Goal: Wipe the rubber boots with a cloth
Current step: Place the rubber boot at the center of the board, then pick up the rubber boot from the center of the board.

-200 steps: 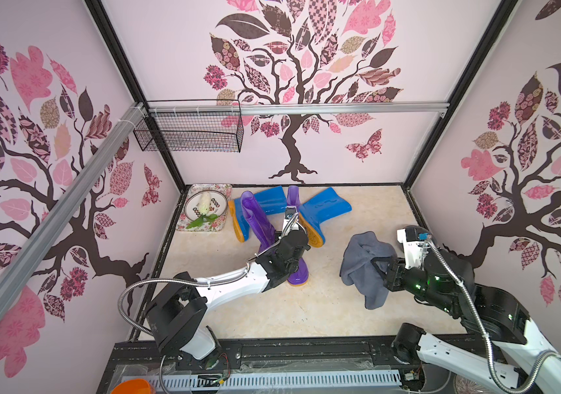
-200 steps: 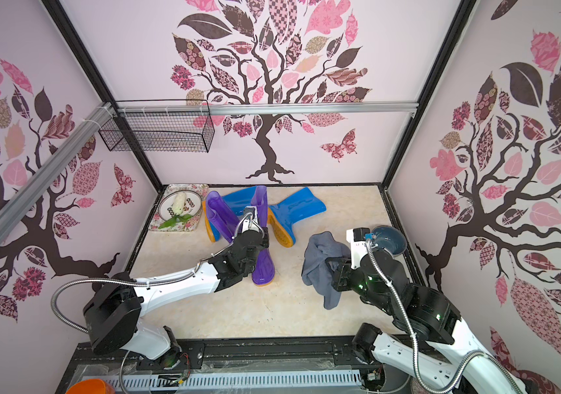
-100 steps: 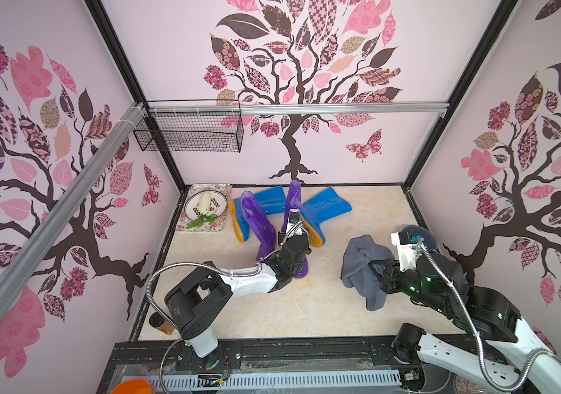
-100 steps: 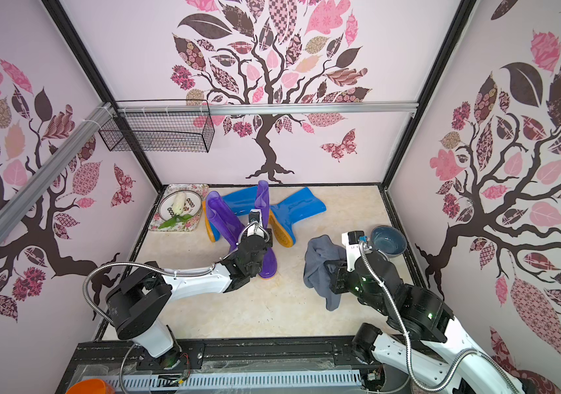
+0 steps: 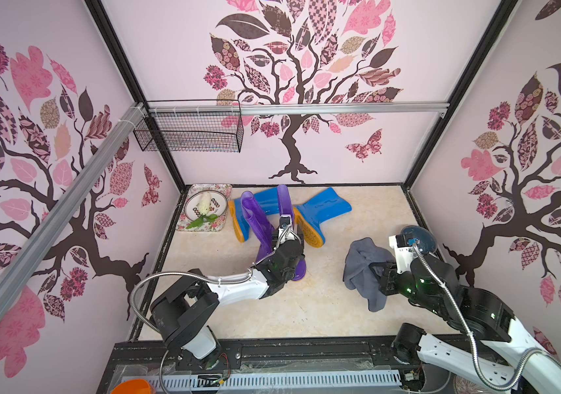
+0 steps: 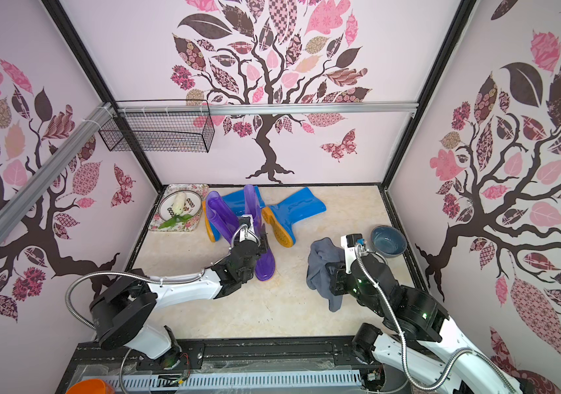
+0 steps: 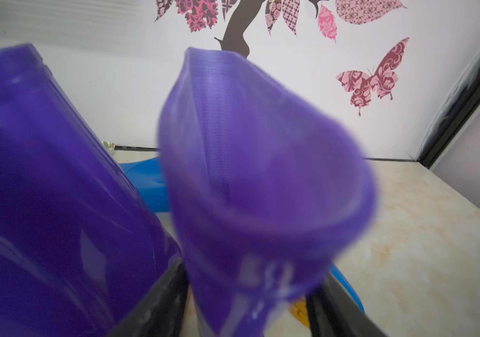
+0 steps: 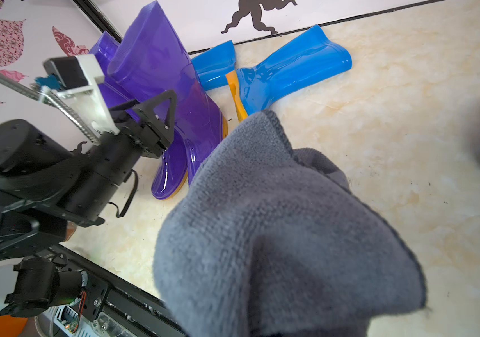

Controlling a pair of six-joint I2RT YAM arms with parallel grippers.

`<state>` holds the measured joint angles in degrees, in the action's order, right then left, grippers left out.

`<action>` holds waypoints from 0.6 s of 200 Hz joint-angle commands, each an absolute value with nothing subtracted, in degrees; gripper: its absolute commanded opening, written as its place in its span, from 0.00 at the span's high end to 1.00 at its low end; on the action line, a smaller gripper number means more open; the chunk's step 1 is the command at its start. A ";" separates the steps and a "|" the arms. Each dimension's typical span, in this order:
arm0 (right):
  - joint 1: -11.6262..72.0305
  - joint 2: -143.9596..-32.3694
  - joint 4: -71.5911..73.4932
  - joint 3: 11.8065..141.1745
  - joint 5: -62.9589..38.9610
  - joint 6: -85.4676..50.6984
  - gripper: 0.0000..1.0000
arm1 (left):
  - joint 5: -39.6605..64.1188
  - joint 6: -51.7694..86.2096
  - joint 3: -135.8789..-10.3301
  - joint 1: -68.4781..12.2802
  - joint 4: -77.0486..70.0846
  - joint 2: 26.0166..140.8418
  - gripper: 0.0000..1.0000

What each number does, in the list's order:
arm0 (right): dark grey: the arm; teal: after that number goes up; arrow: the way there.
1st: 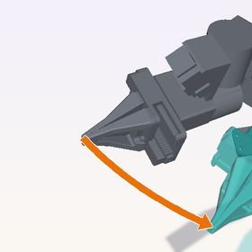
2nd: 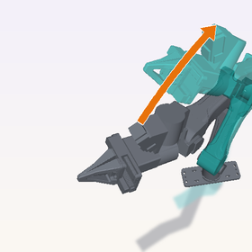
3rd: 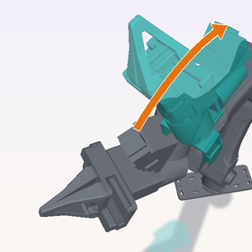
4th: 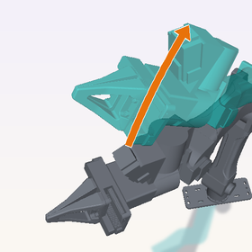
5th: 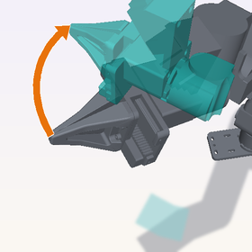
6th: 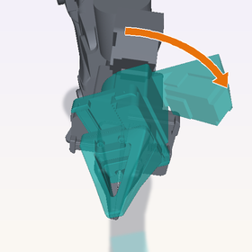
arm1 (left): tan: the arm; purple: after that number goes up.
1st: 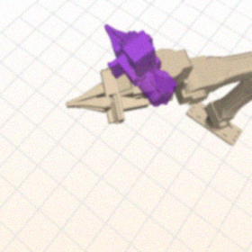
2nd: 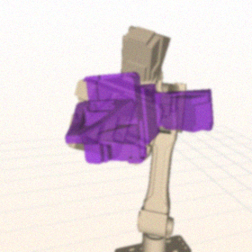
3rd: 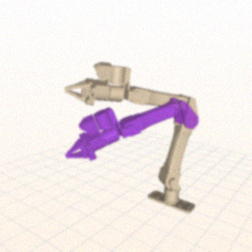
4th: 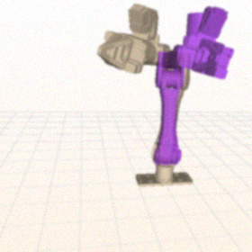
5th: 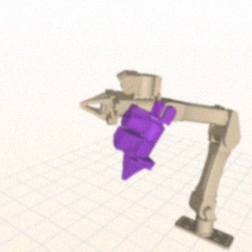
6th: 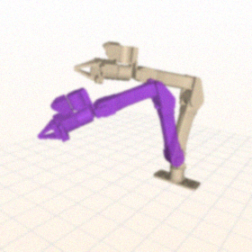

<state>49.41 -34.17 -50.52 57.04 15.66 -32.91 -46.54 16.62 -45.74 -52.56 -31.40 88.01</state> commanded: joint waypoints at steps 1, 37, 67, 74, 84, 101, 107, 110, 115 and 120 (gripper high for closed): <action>49.32 -32.93 -49.80 56.48 16.35 -32.07 1.00 | -45.30 17.50 -45.15 -54.22 -27.85 83.99 0.20; 49.39 -33.13 -49.57 56.43 16.61 -31.33 1.00 | -44.14 17.43 -46.93 -58.55 -19.20 78.03 0.09; 49.33 -32.22 -49.34 55.97 16.12 -30.96 1.00 | -41.21 20.37 -48.41 -59.47 -6.50 70.95 0.08; 49.31 -31.85 -49.10 55.69 15.68 -30.70 1.00 | -40.42 20.82 -48.43 -59.57 -4.08 68.78 0.08; 49.35 -31.40 -49.01 55.38 15.60 -30.56 1.00 | -39.96 21.98 -48.78 -59.71 0.13 65.72 0.08; 49.32 -30.61 -49.17 55.61 15.92 -30.35 1.00 | -40.90 25.15 -50.11 -59.86 9.30 60.31 0.07; 49.32 -30.27 -49.26 55.62 16.00 -30.04 1.00 | -41.21 26.55 -50.86 -59.86 13.13 58.68 0.07; 49.36 -30.05 -49.23 55.63 16.01 -29.86 1.00 | -41.26 26.98 -51.16 -59.85 14.90 57.96 0.06; 49.32 -29.79 -49.17 55.63 16.09 -29.53 1.00 | -41.52 28.13 -51.89 -59.85 18.03 56.87 0.06; 49.31 -29.51 -49.05 55.59 15.99 -29.11 1.00 | -41.86 29.74 -52.69 -59.84 21.85 56.07 0.06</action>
<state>49.41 -31.14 -50.26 54.63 15.57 -31.00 -40.93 22.98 -47.51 -59.68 3.77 60.55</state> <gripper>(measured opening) 0.100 0.934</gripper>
